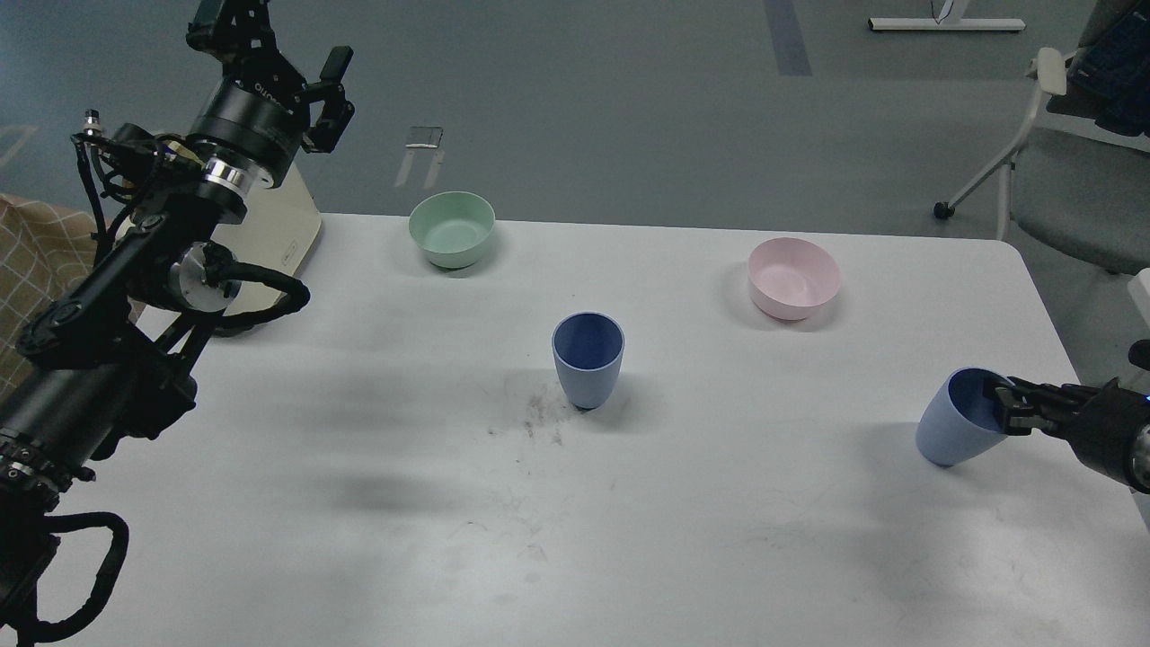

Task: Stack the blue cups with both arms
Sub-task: 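Lift the blue cup with the right hand over the centered cup, then lower the held cup into the centered blue cup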

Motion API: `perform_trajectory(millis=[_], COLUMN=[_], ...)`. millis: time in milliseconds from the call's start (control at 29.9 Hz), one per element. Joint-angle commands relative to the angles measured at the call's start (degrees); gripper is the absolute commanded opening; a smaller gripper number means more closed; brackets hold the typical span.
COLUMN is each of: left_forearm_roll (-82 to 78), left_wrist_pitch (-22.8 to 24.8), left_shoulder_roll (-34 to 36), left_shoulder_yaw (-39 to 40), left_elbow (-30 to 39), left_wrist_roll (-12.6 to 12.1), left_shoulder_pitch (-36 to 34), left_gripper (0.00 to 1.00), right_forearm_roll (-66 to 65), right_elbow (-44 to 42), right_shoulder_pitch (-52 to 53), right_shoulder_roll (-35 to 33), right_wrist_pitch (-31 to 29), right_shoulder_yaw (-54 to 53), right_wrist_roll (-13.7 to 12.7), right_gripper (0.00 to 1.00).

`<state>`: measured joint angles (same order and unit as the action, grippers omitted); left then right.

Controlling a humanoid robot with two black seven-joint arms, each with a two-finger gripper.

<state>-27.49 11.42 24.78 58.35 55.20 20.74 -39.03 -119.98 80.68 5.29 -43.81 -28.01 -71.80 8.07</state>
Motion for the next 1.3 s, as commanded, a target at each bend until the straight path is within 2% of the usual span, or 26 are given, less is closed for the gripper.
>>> perform_trajectory(millis=[0, 201, 468, 635, 702, 903, 1137, 1271], left_forearm_roll=[0.0, -0.1, -0.1, -0.2, -0.2, -0.1, -0.1, -0.1], left_wrist_pitch=[-0.1, -0.2, -0.2, -0.2, -0.1, 0.0, 0.1, 0.1], left_shoulder_roll=[0.1, 0.1, 1.1, 1.1, 1.0, 1.1, 1.1, 1.0], left_shoulder_yaw=[0.0, 0.1, 0.0, -0.1, -0.1, 0.4, 0.5, 0.5], left_elbow=[0.0, 0.0, 0.2, 0.2, 0.2, 0.2, 0.2, 0.2], left_wrist_roll=[0.0, 0.0, -0.1, -0.8, -1.5, -1.8, -1.8, -1.8], left_shoulder_pitch=[-0.2, -0.3, -0.5, -0.4, -0.3, -0.3, -0.3, -0.3], left_gripper=[0.98, 0.98, 0.98, 0.98, 0.98, 0.98, 0.98, 0.98], right_forearm_roll=[0.2, 0.9, 6.4, 7.1, 7.0, 6.9, 6.3, 4.7], right_elbow=[0.1, 0.2, 2.1, 2.6, 2.0, 0.4, -2.4, -2.4], right_shoulder_pitch=[0.1, 1.1, 13.2, 23.2, 29.1, 37.9, 40.5, 40.5], right_shoulder_roll=[0.0, 2.9, 5.4, 12.1, 16.8, 25.3, 30.1, 30.5], right_wrist_pitch=[0.0, 0.0, 0.0, 0.0, 0.0, 0.0, 0.0, 0.0], right_shoulder_yaw=[-0.2, -2.7, -2.6, 4.1, 9.9, 21.9, 29.6, 32.4], right_wrist_roll=[0.0, 0.0, -0.3, -2.3, -3.8, -6.1, -7.9, -8.4], right_gripper=[0.00, 0.00, 0.00, 0.00, 0.00, 0.00, 0.00, 0.00])
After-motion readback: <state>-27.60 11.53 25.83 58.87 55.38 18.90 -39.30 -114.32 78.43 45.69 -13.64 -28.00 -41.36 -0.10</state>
